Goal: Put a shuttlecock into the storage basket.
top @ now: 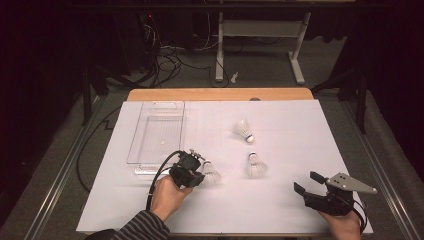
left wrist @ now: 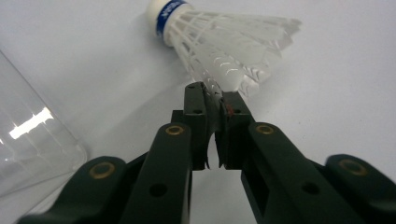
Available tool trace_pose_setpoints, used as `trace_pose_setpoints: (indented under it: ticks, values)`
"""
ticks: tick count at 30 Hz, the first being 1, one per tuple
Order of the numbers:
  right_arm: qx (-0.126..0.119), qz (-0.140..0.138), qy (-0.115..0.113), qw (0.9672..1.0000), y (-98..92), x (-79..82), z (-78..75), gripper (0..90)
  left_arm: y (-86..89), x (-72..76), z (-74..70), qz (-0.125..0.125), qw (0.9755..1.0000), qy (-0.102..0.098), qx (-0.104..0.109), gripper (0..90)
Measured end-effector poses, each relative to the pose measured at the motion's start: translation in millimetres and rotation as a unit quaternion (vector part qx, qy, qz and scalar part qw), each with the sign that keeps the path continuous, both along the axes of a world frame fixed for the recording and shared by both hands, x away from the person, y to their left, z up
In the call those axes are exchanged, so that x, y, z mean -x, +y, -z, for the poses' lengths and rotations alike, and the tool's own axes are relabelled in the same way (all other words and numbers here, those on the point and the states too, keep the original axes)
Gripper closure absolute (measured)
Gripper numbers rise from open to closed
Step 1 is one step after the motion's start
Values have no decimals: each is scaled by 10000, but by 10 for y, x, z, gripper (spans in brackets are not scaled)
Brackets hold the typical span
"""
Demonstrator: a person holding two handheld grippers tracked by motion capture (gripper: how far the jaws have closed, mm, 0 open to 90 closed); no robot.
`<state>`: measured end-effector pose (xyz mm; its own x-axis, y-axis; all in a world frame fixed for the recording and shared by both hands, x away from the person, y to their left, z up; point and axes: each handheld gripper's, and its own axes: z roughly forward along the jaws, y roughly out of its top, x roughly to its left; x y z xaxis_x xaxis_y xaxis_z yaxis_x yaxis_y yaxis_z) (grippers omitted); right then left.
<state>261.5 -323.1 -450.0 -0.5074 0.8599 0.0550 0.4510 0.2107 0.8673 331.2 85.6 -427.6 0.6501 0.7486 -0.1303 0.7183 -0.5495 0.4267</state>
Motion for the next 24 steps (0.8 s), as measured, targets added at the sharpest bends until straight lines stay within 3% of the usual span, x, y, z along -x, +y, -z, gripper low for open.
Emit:
trace_pose_setpoints:
  ticks: [4,18,24]
  values:
    - [3,-5,-8,10000,-2,-1,0,273,5,13,-8,61,10000,-50,3,888]
    - [-7,0,1,10000,-3,-2,1,273,-13,46,-33,258,9996,-45,-40,896]
    - [-7,1,-2,10000,-3,-1,1,273,10,61,-77,305,9994,-18,138,895]
